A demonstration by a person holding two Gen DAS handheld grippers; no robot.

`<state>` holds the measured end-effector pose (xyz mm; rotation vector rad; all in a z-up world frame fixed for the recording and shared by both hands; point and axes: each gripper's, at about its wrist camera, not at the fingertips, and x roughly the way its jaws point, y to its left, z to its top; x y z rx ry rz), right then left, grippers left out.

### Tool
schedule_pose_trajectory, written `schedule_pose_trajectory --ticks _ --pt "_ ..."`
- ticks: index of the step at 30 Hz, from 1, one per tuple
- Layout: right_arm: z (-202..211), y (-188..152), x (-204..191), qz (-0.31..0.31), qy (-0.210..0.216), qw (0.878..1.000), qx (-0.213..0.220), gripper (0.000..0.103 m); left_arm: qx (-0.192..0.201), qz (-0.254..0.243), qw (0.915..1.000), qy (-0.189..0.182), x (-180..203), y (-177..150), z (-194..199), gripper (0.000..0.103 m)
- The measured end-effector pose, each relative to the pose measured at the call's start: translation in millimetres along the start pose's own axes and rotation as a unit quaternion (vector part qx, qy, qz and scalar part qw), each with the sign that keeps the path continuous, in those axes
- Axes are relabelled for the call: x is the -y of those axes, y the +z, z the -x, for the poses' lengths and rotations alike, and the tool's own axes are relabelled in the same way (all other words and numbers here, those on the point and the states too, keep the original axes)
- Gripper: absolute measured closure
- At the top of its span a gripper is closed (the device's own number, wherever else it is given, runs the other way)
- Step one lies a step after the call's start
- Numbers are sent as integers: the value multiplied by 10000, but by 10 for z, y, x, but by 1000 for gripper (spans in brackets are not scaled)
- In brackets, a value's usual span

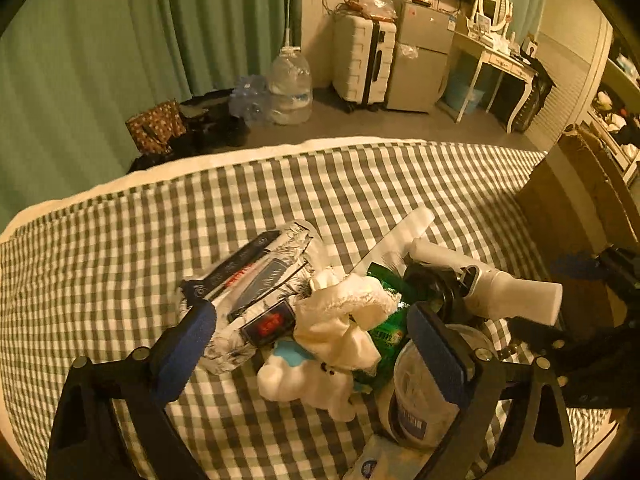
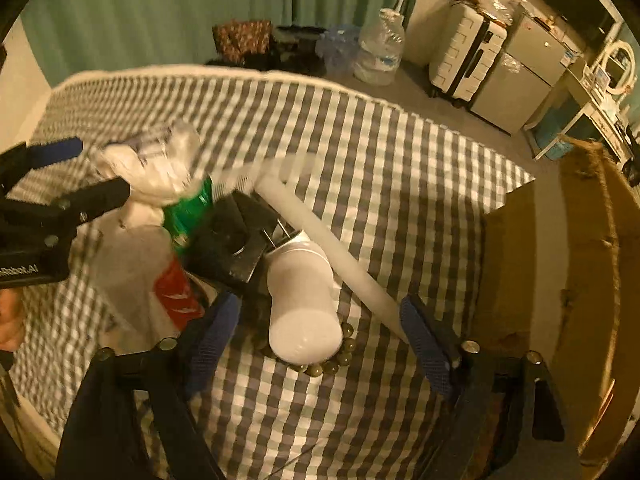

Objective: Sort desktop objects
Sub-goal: 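Grasp the white cloth with left tool while right tool grasps the white bottle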

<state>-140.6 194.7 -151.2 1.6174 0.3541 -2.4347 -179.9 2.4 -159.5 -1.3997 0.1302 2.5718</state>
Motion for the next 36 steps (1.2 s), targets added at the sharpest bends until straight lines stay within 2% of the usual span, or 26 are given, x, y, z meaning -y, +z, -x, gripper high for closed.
schedule_pose_trajectory --ticks 8,11,14,15,16,19,24,36 --pt "-343 33 -85 233 -138 9993 -249 28 -165 -64 9998 -34 24 -24 -229 6" --pt "-380 11 -50 109 -1 9996 -258 39 -179 -102 9998 -29 35 -26 -274 15" --pt "-399 -22 -44 68 111 9996 -255 49 -395 -142 9991 -87 24 -52 -347 42" --pt "-393 -25 -46 42 154 9996 -237 58 -468 -137 9987 -120 21 -61 -363 59" --pt "-380 -30 -51 39 164 9996 -227 60 -505 -144 9985 -131 22 -66 -369 72" --pt "-343 -39 -108 129 93 9997 -167 60 -476 -199 9986 -122 30 -61 -315 86" --pt "-229 -41 -136 80 104 9999 -22 60 -318 -222 9992 -110 21 -20 -143 90" --pt "258 -50 62 -79 127 9987 495 60 108 -211 9996 171 1 141 385 90"
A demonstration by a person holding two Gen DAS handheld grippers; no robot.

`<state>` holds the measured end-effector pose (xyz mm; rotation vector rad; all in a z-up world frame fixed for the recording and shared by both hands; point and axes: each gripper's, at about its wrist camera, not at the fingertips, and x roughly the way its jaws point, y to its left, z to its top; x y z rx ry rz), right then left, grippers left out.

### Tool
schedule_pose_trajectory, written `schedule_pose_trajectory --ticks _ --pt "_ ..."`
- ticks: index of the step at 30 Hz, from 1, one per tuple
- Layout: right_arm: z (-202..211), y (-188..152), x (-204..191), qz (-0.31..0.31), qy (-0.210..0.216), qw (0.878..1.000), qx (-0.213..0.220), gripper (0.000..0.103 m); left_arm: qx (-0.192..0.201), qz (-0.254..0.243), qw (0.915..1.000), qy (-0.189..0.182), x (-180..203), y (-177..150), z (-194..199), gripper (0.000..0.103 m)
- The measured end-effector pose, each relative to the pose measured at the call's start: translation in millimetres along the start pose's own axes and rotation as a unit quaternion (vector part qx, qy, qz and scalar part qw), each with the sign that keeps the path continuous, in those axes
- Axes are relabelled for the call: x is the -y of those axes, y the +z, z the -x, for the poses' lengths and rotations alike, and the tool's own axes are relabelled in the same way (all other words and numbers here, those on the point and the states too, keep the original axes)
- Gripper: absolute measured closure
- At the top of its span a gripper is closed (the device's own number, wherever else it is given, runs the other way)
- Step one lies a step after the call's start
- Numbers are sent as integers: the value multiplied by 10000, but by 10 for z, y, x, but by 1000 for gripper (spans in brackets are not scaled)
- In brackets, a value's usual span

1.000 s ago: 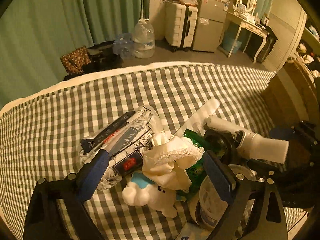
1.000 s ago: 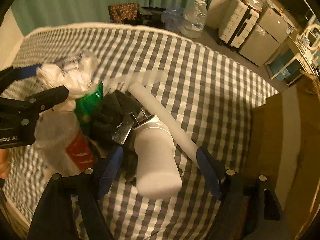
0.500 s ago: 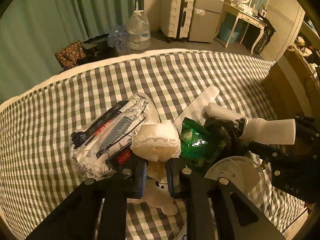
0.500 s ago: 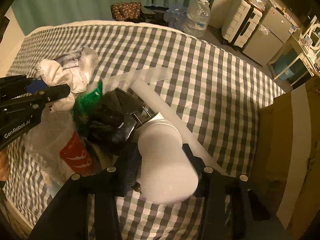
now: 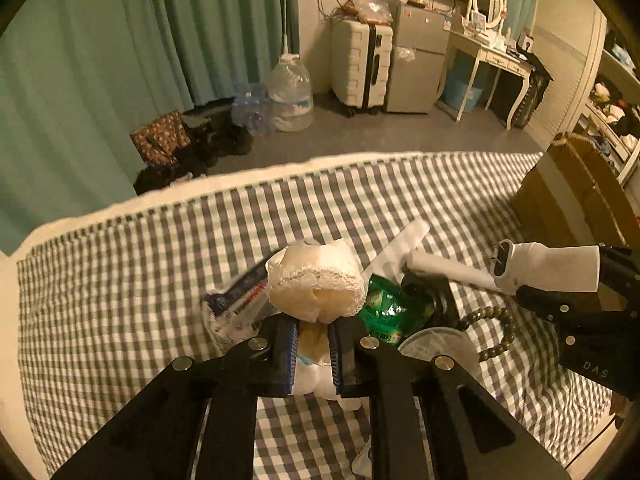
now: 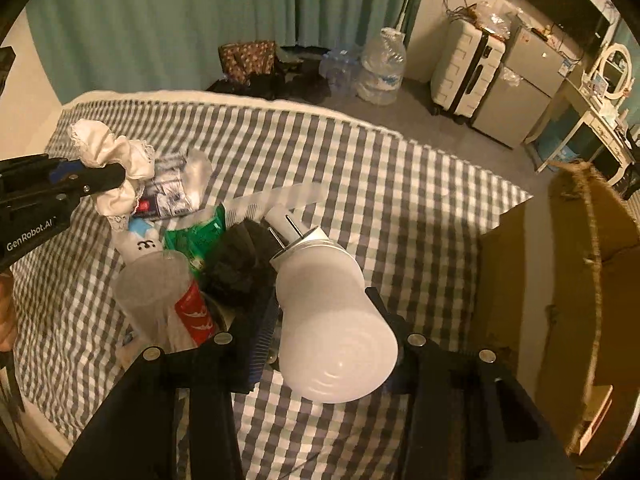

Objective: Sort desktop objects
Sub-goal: 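Grasp the white cloth with left tool while right tool grasps the white bottle, then carry the white cloth and white bottle over the cardboard box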

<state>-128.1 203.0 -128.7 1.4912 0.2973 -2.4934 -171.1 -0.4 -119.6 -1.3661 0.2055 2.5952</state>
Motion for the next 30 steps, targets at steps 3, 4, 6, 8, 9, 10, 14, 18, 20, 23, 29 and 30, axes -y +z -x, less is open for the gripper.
schedule_pose_trajectory --ticks 3,4,6,8,9,10,14,18,20,23,29,30 --pt "153 35 16 -19 -9 9999 168 60 157 18 9998 90 2 35 161 90" --pt "202 49 11 -27 -3 9997 223 60 212 18 9997 146 5 44 209 90" --pt "317 88 -4 -80 5 9993 357 60 482 -52 9973 545 49 60 365 90" --pt "405 98 -21 -129 28 9989 457 60 613 136 9959 650 33 78 501 90" --pt "450 105 -28 -148 46 9986 499 60 661 206 9953 680 20 86 563 90" --pt "488 111 -43 -180 75 9984 540 60 741 277 9943 714 8 94 645 90" --pt "723 113 -100 -212 157 9968 754 60 932 486 9918 731 -14 120 903 90" --pt "934 96 -140 -183 163 9952 945 60 1020 617 9899 773 -22 118 1145 90" --pt "1016 69 -126 -216 131 9949 976 60 1112 698 9884 766 8 130 1293 90" --pt "1143 55 -115 -257 97 9943 1028 60 1268 676 9853 923 104 154 1471 90" --pt "1579 93 -14 -282 122 9899 1381 60 1476 641 9829 893 185 134 1820 90" --pt "1638 100 16 -316 120 9894 1411 60 1478 688 9829 853 167 148 1872 90"
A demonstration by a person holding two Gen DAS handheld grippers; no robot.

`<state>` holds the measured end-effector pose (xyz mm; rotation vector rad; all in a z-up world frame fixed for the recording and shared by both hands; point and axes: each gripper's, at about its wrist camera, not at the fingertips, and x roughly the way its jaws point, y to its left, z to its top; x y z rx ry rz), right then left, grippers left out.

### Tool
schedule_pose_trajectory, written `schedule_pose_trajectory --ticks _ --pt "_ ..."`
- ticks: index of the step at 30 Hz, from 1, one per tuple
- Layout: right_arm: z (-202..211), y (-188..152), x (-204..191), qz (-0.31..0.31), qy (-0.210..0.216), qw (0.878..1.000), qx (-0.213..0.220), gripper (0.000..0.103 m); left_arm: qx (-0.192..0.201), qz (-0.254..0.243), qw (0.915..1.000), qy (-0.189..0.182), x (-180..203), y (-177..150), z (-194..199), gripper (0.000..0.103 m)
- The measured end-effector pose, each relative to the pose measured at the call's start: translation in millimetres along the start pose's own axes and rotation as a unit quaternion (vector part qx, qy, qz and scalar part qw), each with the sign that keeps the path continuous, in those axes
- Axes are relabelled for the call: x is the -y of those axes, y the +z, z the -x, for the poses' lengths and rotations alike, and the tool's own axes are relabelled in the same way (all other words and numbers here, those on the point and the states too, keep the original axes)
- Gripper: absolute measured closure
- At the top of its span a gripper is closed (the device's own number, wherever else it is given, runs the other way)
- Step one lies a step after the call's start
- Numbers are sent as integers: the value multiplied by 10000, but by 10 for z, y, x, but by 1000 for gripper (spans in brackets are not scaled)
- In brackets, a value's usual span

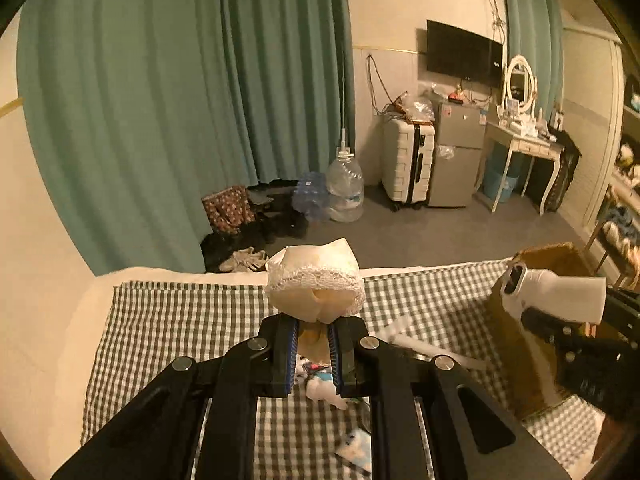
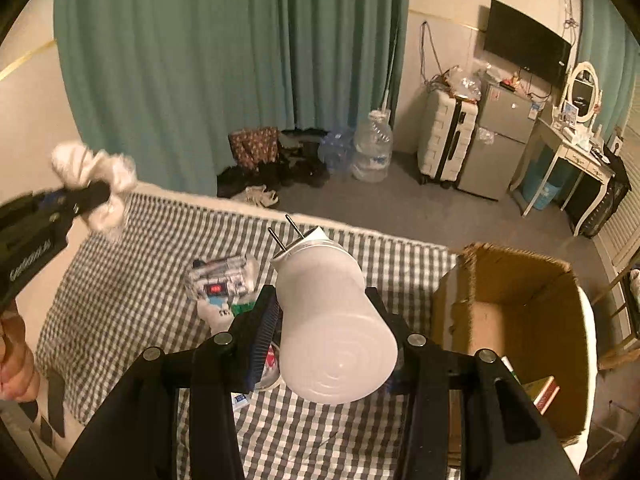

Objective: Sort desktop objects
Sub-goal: 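Carry the white cloth and white bottle over the cardboard box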

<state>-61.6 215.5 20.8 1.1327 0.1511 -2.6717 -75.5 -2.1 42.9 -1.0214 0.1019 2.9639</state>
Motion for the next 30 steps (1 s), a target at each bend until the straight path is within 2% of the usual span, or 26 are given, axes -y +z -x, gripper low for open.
schedule_pose_trajectory --ticks 4,8,13,17,21,25,30 --pt "248 143 92 -106 -6 9997 239 60 204 168 9996 82 -105 202 228 90" --pt "464 289 228 -293 94 9986 424 60 354 464 9983 14 -207 386 451 90" --pt "690 340 298 -196 -38 9986 485 60 569 380 9976 -46 -155 587 683 90" --pt "811 401 419 3 -270 9988 399 60 790 80 9968 -39 7 772 792 90" --pt "935 485 628 3 -497 9980 387 60 792 74 9965 -247 191 890 710 90" --pt "1037 470 841 -179 -563 9972 452 60 696 79 9964 -471 472 891 470 90" --pt "892 356 1098 -223 -812 9957 383 60 546 12 9952 -818 894 846 214 90"
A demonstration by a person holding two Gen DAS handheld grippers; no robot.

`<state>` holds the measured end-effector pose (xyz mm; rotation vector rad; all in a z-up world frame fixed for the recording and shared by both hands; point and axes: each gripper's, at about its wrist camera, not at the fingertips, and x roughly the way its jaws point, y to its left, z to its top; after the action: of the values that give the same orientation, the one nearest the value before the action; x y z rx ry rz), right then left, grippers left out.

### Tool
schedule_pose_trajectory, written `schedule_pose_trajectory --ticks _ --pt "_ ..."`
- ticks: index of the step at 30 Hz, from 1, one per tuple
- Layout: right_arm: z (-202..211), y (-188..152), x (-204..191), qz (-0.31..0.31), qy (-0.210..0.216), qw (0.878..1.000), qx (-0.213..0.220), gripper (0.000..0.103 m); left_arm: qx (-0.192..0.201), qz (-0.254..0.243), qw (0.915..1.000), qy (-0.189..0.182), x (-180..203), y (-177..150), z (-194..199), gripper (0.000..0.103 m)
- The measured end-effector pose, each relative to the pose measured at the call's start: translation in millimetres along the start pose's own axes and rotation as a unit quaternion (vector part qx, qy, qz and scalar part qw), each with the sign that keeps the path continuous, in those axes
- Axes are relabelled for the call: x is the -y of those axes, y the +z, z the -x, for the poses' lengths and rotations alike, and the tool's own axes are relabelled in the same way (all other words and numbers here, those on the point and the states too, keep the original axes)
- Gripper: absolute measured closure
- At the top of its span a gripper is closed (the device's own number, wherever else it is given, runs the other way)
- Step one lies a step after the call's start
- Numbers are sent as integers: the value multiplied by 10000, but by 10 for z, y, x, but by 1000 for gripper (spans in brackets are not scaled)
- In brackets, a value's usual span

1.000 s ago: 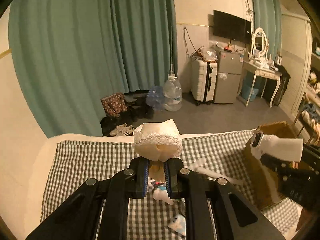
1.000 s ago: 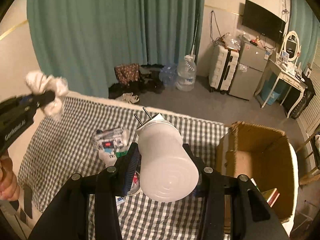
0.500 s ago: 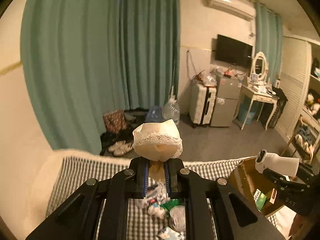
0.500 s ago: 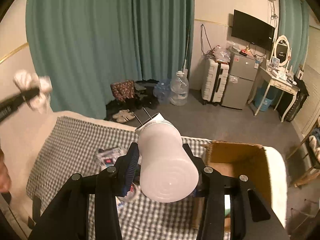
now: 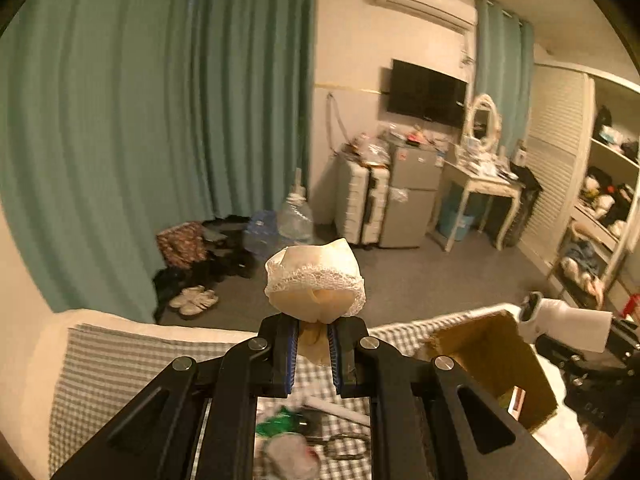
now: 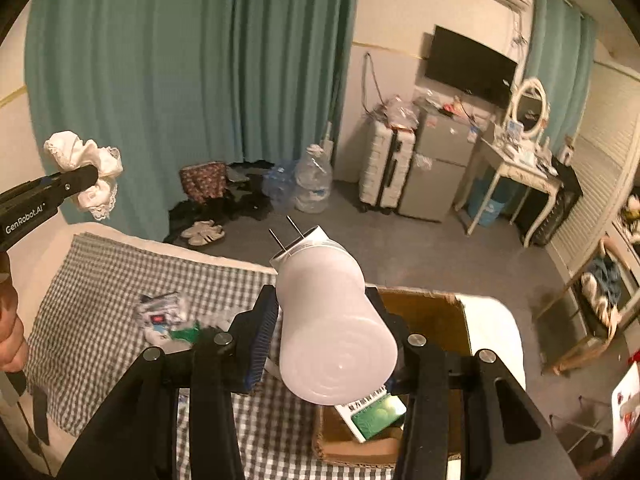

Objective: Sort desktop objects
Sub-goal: 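Carry the white cloth and white bottle over the cardboard box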

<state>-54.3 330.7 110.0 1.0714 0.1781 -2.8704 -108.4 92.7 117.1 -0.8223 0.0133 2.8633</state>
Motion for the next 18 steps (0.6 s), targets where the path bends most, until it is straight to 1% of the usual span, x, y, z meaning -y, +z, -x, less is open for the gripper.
schedule_pose_trajectory --ticks 4,6,8,10,14,18 --pt "-141 -123 213 -114 -214 9997 -79 60 -69 -232 9994 -258 349 -41 -196 90" --pt "-207 -177 344 -227 -293 9992 -126 60 -68 -224 9988 -425 471 -85 -246 90" --pt "-264 -256 462 -285 -393 9987 -152 60 -199 -307 9980 -515 633 -124 -345 90" --pt "-325 -308 574 -356 -479 9980 -213 60 -240 -409 9967 -652 789 -164 -391 90" --pt "-441 -507 770 -501 -626 9960 -398 60 -540 -398 9923 -1043 1093 -265 -595 90" --pt "-552 -648 961 -655 -750 9936 -532 60 -592 -724 9881 -1224 1360 -348 -752 90"
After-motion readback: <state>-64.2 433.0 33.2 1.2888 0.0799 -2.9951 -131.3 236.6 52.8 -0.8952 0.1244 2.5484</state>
